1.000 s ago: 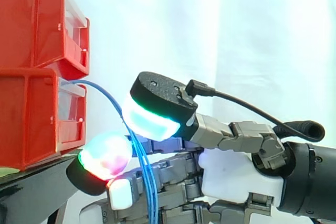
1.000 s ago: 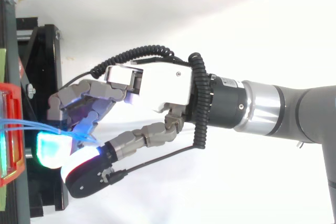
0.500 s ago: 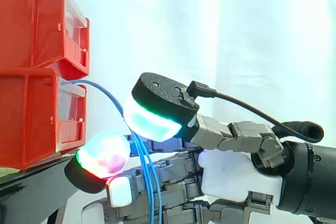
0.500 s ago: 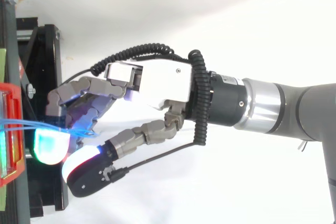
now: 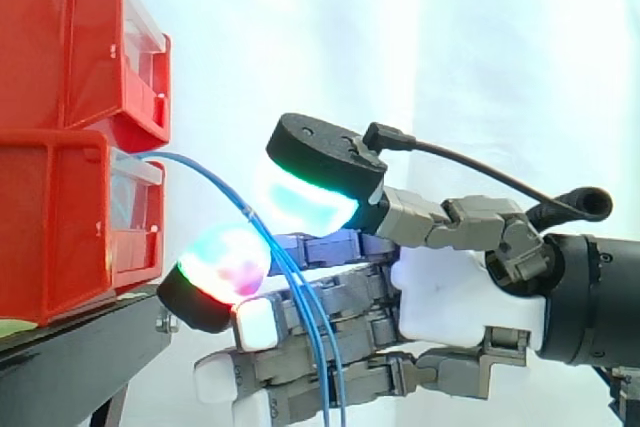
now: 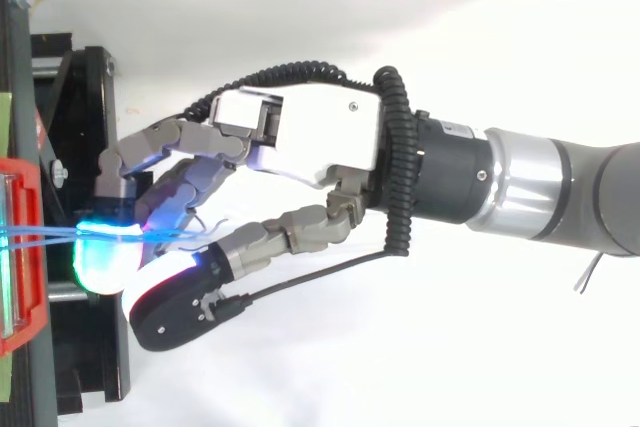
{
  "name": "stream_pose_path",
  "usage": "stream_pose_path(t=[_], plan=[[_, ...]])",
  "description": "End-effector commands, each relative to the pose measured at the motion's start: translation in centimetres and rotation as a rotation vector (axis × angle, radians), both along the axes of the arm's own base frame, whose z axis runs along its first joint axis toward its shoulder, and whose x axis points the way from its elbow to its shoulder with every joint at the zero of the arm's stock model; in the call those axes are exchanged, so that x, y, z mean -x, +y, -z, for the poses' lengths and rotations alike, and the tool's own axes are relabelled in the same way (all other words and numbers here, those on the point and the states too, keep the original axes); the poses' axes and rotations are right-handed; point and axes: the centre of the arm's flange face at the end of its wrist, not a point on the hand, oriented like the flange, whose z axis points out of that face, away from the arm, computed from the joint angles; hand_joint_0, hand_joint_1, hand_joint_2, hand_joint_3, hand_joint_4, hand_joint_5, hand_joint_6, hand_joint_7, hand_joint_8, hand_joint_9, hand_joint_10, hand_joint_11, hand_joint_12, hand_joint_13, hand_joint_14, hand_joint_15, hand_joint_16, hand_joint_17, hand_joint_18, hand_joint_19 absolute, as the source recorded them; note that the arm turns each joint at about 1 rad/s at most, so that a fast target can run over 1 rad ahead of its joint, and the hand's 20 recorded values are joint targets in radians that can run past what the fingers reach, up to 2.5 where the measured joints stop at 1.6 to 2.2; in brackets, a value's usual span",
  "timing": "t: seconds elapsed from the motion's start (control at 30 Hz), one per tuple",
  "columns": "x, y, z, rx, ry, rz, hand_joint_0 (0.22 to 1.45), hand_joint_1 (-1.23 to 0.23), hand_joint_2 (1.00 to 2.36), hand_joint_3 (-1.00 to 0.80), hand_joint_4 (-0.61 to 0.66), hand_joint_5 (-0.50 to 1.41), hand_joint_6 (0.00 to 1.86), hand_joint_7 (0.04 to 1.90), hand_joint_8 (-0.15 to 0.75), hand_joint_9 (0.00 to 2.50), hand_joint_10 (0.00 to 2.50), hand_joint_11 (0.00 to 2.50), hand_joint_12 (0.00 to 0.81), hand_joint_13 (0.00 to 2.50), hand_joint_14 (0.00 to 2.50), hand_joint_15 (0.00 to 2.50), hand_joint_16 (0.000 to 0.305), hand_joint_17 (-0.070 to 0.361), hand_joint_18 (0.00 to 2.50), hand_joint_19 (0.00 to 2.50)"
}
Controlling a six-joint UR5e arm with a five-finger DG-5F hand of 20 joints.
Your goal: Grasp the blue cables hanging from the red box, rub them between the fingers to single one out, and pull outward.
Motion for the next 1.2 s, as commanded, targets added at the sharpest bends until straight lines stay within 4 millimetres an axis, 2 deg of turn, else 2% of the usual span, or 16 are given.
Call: stream_pose_path(t=[0.0,0.4,0.7,1.17], plan=[[0.3,-0.1,-0.3,0.002,0.02,0.002,0.61,-0.71,1.01,-0.36,0.13,-0.13,0.75,0.94,0.281,1.04,0.02,0.55,0.325,0.76,0.02,0.44,0.046,0.104,0.57,0.47],[0.3,-0.9,-0.5,0.006,0.021,0.013,0.59,-0.7,1.0,-0.43,0.15,-0.13,0.72,0.95,0.282,1.03,0.02,0.55,0.326,0.78,0.02,0.47,0.047,0.105,0.59,0.5],[1.1,-2.2,0.2,0.016,0.095,0.03,0.59,-0.7,1.0,-0.43,0.15,-0.12,0.71,0.97,0.282,1.04,0.02,0.54,0.328,0.79,0.02,0.46,0.047,0.105,0.6,0.5],[0.4,-2.5,-1.1,0.037,0.078,0.035,0.59,-0.7,1.0,-0.43,0.15,-0.12,0.72,0.97,0.283,1.04,0.02,0.55,0.33,0.8,0.02,0.47,0.047,0.105,0.62,0.51]])
